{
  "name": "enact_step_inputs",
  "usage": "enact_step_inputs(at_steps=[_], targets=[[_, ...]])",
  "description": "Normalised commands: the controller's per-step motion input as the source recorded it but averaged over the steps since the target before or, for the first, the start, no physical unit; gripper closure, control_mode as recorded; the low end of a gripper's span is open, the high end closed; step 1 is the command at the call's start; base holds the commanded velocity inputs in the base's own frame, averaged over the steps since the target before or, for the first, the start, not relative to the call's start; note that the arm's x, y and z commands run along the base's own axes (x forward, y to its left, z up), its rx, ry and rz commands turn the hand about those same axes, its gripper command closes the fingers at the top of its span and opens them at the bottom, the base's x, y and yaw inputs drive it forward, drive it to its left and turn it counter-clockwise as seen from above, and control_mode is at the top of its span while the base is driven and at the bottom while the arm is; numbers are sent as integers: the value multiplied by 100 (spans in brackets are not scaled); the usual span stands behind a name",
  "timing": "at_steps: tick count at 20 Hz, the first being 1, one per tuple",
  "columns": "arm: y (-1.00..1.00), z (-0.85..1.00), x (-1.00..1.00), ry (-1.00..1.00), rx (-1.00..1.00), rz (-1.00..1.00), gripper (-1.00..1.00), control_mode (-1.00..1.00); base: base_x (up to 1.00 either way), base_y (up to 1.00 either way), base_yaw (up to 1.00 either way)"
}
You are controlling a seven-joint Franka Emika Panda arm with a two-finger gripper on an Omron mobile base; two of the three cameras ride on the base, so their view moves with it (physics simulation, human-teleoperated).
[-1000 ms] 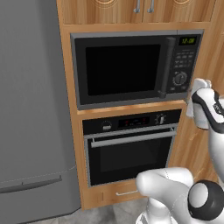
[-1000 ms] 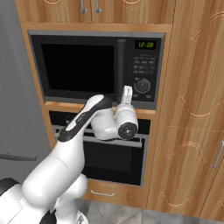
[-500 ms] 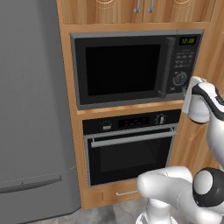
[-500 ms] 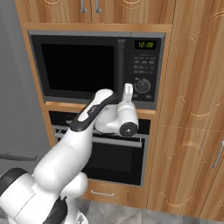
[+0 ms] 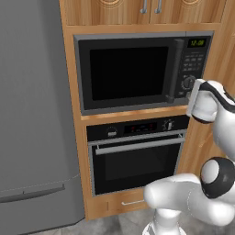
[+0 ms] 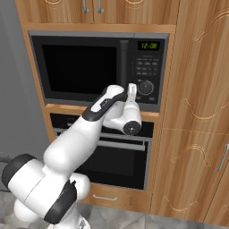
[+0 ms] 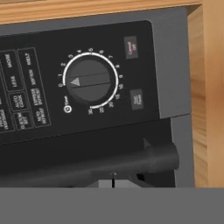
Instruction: Pick the bell pepper from the sink and place it in the bowl. Then pick the bowl and place it in the microwave. Then close the microwave door and press the start button.
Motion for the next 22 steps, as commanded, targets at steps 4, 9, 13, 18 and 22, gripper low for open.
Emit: enact_step_inputs(at_steps=[4,9,13,18,22], targets=[[-22,-12,21,0,0,0,100,-100,0,0,0],[-22,-14,23,0,0,0,100,-100,0,0,0],[-2,-13,45,0,0,0,100,-100,0,0,0],[0,-21,50,0,0,1,100,-100,0,0,0],[0,-29,50,0,0,1,100,-100,0,0,0]])
